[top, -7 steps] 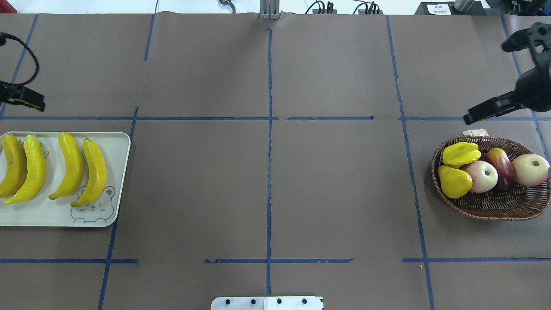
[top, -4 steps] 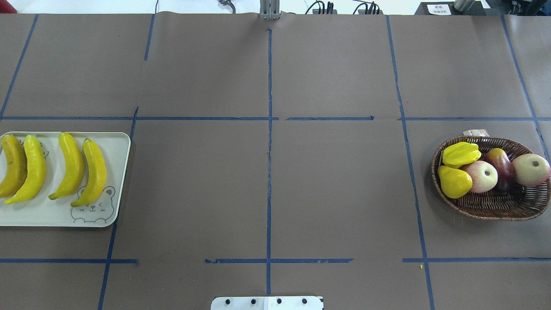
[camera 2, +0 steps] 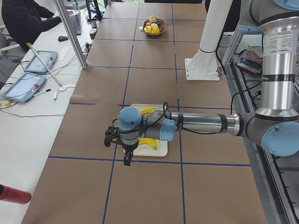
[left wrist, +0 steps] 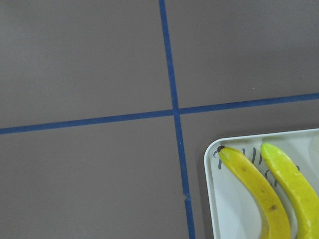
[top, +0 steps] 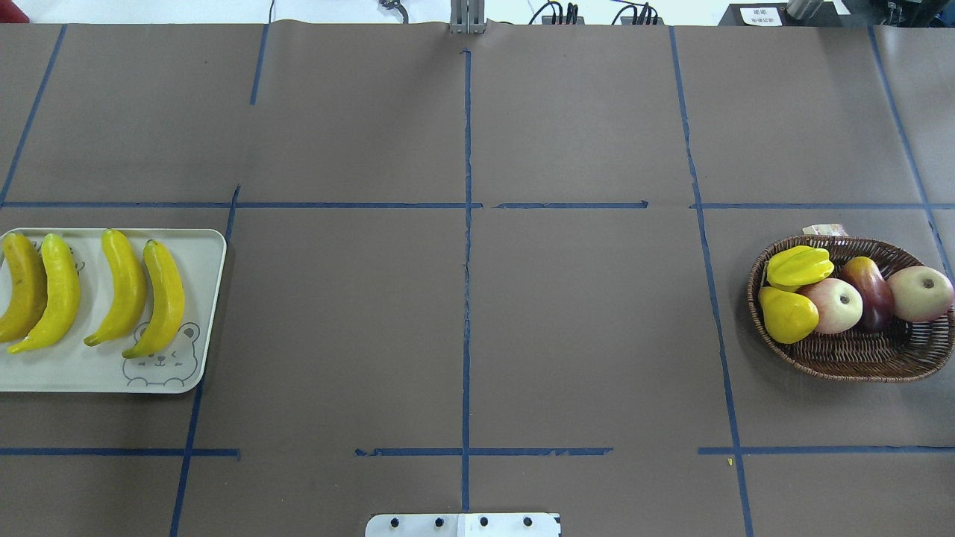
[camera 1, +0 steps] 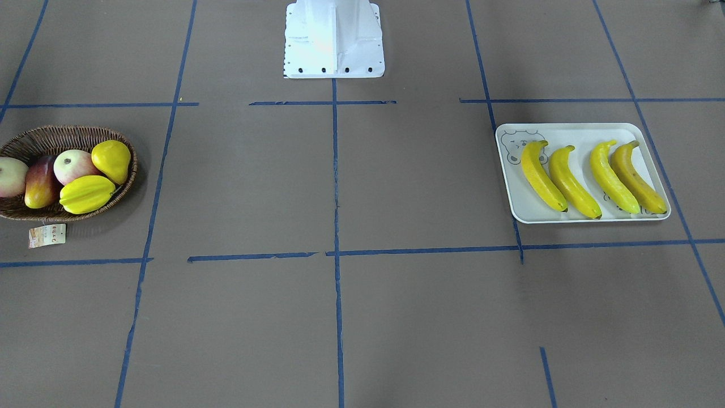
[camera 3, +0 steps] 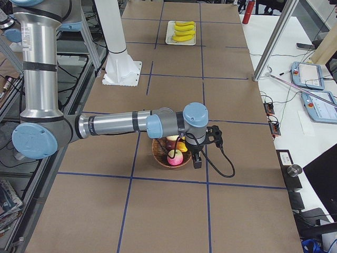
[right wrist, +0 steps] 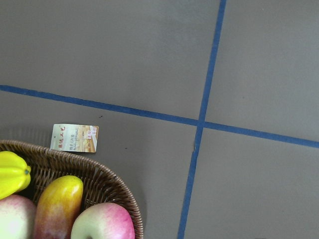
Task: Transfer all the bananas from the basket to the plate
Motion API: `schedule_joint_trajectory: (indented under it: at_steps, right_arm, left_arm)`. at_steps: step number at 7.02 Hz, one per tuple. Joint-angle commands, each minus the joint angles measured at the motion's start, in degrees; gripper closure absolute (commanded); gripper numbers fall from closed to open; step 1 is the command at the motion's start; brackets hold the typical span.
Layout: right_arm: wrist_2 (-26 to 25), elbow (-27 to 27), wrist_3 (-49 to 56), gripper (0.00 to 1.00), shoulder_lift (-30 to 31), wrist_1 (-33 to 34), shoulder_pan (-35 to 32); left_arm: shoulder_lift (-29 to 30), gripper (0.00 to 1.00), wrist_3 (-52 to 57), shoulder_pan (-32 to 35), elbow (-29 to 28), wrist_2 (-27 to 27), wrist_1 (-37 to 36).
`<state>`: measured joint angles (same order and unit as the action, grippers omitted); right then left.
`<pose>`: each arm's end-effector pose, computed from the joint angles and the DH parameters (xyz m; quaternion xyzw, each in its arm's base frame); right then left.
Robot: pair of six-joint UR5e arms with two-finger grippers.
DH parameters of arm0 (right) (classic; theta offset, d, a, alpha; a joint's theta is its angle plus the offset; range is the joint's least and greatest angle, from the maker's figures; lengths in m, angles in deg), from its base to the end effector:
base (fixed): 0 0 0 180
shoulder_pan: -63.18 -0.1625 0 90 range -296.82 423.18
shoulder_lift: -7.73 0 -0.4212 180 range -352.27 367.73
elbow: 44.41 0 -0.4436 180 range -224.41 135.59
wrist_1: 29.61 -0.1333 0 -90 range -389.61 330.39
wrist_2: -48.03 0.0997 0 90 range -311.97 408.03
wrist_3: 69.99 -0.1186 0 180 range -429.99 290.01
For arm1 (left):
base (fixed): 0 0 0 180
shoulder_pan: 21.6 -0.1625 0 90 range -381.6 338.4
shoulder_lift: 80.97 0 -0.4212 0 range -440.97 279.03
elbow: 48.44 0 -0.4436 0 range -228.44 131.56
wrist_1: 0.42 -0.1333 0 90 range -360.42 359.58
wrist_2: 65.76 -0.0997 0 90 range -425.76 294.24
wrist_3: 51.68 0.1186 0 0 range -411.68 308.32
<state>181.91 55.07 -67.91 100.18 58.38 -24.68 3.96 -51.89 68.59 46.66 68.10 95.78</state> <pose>0.0311 -0.5357 0.5978 0.0729 -0.3725 -0.0635 0.9230 -0.0528 -0.5146 0.6560 0.0503 0.3729 0.0171 0.9263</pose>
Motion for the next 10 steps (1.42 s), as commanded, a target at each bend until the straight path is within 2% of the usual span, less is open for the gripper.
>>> schedule_joint_trajectory:
  at_steps: [1, 3, 10]
  right_arm:
    - [1.2, -2.6, -0.14, 0.0, 0.28, 0.34, -3.17]
    - [5.67, -5.34, 0.03, 0.0, -0.16, 0.6, -5.65]
    - [5.87, -5.34, -0.58, 0.0, -0.16, 2.54, -5.74]
  left_arm:
    - [-0.82, 0.0, -0.05, 0.16, -0.36, 2.0, -2.49]
    - [-0.74, 0.0, -0.05, 0.16, -0.44, 2.46, -2.42]
    - [-0.65, 0.0, -0.05, 0.07, -1.85, 2.46, -1.71]
